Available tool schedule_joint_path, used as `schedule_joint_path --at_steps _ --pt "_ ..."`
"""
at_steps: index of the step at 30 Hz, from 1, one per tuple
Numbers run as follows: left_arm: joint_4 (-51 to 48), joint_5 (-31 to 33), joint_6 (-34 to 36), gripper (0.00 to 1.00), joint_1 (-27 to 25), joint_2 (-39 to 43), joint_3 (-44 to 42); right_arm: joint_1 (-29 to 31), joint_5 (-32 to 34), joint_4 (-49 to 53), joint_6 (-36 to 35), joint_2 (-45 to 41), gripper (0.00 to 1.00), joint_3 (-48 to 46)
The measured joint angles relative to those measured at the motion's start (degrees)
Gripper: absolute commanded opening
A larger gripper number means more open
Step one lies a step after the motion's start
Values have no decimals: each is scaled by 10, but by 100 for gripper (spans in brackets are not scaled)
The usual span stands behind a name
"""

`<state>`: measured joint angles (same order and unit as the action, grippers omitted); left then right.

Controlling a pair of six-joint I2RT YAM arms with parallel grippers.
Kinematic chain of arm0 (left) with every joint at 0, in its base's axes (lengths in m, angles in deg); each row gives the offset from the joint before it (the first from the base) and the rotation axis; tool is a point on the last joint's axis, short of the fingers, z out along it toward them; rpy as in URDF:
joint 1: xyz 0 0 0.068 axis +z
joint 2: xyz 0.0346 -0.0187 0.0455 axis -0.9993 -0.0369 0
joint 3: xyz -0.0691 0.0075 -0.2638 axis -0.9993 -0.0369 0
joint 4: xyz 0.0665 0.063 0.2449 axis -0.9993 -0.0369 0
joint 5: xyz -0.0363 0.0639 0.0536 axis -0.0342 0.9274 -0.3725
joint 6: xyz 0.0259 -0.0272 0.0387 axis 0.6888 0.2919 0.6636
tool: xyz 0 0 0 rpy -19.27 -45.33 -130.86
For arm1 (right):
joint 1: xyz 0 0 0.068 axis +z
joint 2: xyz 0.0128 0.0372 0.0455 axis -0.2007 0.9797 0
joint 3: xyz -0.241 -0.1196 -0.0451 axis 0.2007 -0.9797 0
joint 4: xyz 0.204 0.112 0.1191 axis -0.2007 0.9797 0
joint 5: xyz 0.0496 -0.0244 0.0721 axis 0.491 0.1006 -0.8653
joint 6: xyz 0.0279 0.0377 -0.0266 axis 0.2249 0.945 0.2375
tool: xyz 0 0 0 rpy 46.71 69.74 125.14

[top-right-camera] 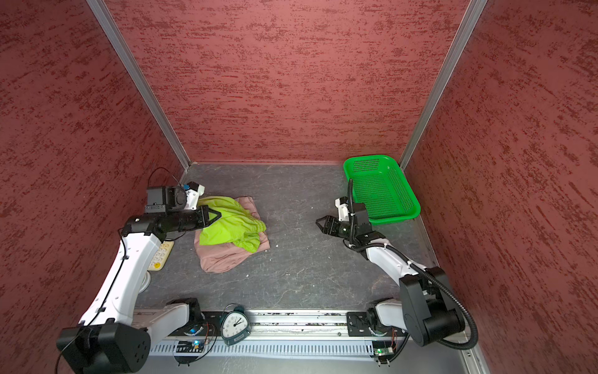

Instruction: Fold and stack the shorts

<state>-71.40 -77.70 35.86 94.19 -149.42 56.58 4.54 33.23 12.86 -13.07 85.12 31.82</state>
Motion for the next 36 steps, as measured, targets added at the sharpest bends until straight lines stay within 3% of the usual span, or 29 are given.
schedule_joint_path --at_steps 5,9,14,18,24,30,33,36 --pt "5 -4 -23 0 4 4 -33 67 -7 7 -37 35 85 54" --pt "-9 -3 -46 0 6 6 -33 132 -19 -6 -62 75 87 87" --pt "-47 8 -82 0 8 41 -63 163 -48 -10 -102 217 89 208" --pt "-68 7 -95 0 10 49 -44 177 -50 -24 -115 282 89 287" --pt "-41 -54 -94 0 -5 -103 142 188 -33 -71 -112 264 91 266" --pt "-30 -71 -59 0 -102 -291 384 181 33 -72 -99 203 91 195" --pt "-33 -80 -43 0 -142 -334 446 166 64 -73 -88 165 92 169" --pt "-49 -84 -32 0 -159 -339 449 155 85 -72 -84 134 92 160"
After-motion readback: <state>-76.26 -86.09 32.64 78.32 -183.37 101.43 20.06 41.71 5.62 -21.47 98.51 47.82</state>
